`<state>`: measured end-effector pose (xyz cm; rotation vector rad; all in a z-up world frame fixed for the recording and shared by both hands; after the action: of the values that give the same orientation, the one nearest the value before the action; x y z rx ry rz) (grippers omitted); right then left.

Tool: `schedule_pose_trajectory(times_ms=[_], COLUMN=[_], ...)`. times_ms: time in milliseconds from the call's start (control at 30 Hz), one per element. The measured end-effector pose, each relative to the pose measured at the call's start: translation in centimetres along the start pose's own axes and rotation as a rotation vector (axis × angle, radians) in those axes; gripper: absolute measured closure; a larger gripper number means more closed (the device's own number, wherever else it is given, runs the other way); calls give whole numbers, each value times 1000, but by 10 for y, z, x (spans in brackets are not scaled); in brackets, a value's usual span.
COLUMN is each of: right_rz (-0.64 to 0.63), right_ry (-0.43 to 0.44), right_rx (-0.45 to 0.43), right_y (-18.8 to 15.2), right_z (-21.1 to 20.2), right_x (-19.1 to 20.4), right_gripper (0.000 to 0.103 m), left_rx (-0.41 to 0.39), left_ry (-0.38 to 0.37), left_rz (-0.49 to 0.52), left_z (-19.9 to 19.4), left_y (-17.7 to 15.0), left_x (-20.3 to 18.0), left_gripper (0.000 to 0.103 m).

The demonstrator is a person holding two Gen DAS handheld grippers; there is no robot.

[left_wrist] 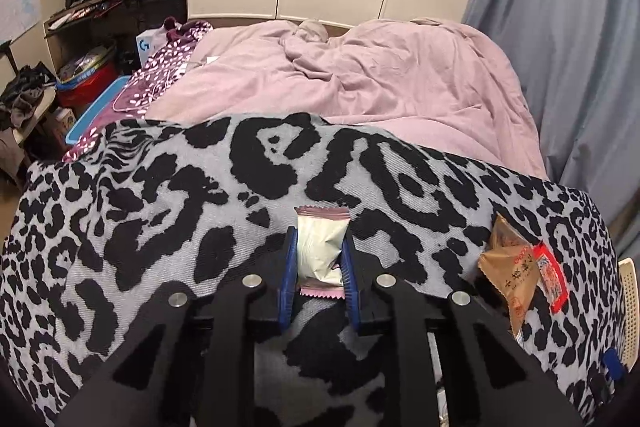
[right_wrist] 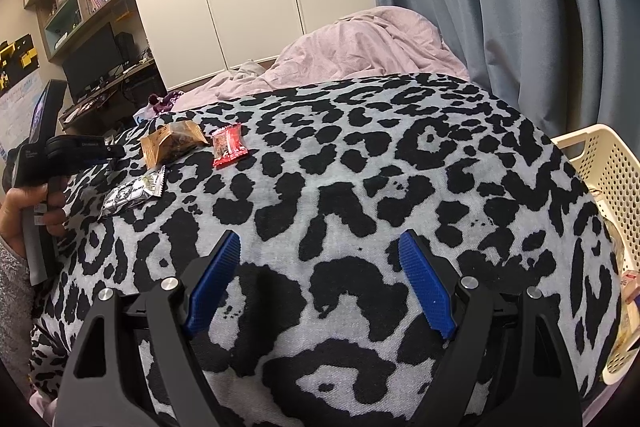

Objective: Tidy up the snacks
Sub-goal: 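Grasp the red snack bar packet with the right tool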

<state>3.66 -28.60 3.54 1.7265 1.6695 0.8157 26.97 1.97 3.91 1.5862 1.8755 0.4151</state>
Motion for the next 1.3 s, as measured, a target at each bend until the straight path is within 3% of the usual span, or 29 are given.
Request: schedule_pose_trajectory(times_ms=[233, 600, 767, 900, 1233, 1300], right_rz=[-32, -59, -127, -159, -189, -198], right_ry=[20, 185, 145, 121, 89, 78], right_rx=[-11, 31, 60, 112, 187, 188], right_y=[13, 59, 74, 85, 101, 101], right_z=[3, 38, 63, 84, 124, 125], right_x=[14, 51, 69, 77, 81, 82], right_gripper=[20, 20, 21, 39, 58, 66], left_rx=[-21, -36, -25, -18, -11, -13], left_ry=[-35, -136, -173, -188, -212, -211], left_rz=[20, 83, 94, 98, 99, 99], left_z=[-20, -62, -71, -72, -76, -77], left_y=[-6, -31, -43, -46, -50, -50], left_x=[-5, -26, -31, -30, -28, -28], left_gripper=[83, 83, 83, 83, 83, 83])
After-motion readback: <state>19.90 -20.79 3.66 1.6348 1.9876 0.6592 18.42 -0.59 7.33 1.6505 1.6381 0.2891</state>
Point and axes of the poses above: each gripper's, at about its wrist camera, not at the fingertips, and z roughly the way its jaws point, x to its left, y to its top, the point moved 4 cm from there along z, roughly the way its jaws point, and after that the axes turned 11 degrees about -z, right-handed, at the moved point
